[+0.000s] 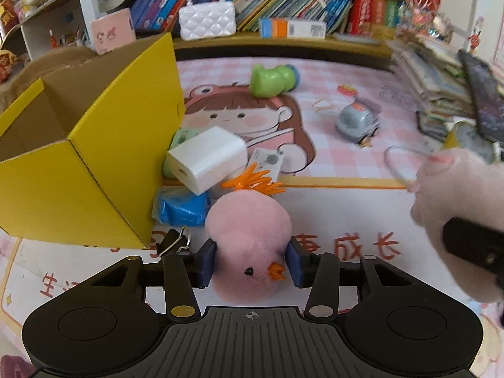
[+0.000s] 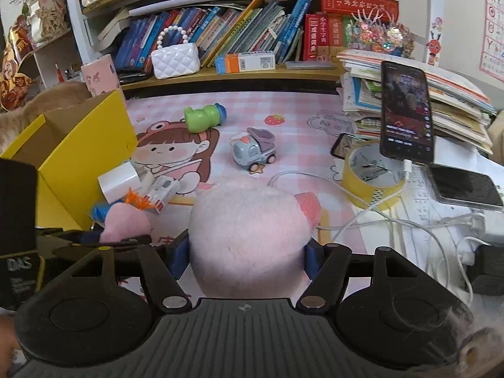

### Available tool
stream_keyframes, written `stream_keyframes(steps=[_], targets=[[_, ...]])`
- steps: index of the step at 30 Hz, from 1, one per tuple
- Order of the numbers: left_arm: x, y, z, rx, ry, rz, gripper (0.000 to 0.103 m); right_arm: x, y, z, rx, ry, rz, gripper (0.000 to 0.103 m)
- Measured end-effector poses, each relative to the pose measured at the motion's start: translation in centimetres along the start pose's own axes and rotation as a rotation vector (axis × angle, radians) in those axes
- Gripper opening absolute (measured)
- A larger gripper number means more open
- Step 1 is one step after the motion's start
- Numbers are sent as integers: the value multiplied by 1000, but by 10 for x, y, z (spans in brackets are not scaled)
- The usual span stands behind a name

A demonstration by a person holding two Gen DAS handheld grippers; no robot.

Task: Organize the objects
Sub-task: 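Grasp the pink plush chick with the left gripper while the right gripper lifts the pig, then carry the chick and pig with both grippers over the yellow box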

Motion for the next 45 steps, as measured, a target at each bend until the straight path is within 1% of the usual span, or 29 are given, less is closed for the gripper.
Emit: stream_keyframes(steps=[2,5,7,10,13,19,25,28,32,38,45], targets=[[11,0,1,4,20,24,44,3,2,1,0,16,3,65],[30,-1,1,25,79,51,44,7,5,1,-4,43,-2,65],[41,0,-1,28,100,70,44,10,9,-2,-8,56,-10,65],[59,5,-12,28,119,96,44,14,15,-10,-9,61,-20,65],[74,14,-29,22,118,110,44,18,20,-26,-5,49,-26,65],[97,39,-81,14,68,124,44,29,28,-78,19,-3,-31,65],[117,57,-148,49,37,135,44,39,41,-154,78,-61,-39,65],[128,67,-179,62,31,139,44,45,50,-190,114,-71,-42,65],[138,84,-211,68,29,134,44,53,66,-232,142,-84,-53,65],[149,105,-243,46,40,134,44,60,85,-270,113,-75,-56,66],[161,115,-265,18,64,146,44,67,98,-294,77,-65,-69,65]])
Point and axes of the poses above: each gripper's, at about its wrist camera, not at the fingertips, and x roughly against the way its jaws point, z to its right, y to its underside, the point moved 5 cm from there along -x, roughly the way its jaws point, and after that the axes turned 1 degree about -z, right-handed, at the moved point
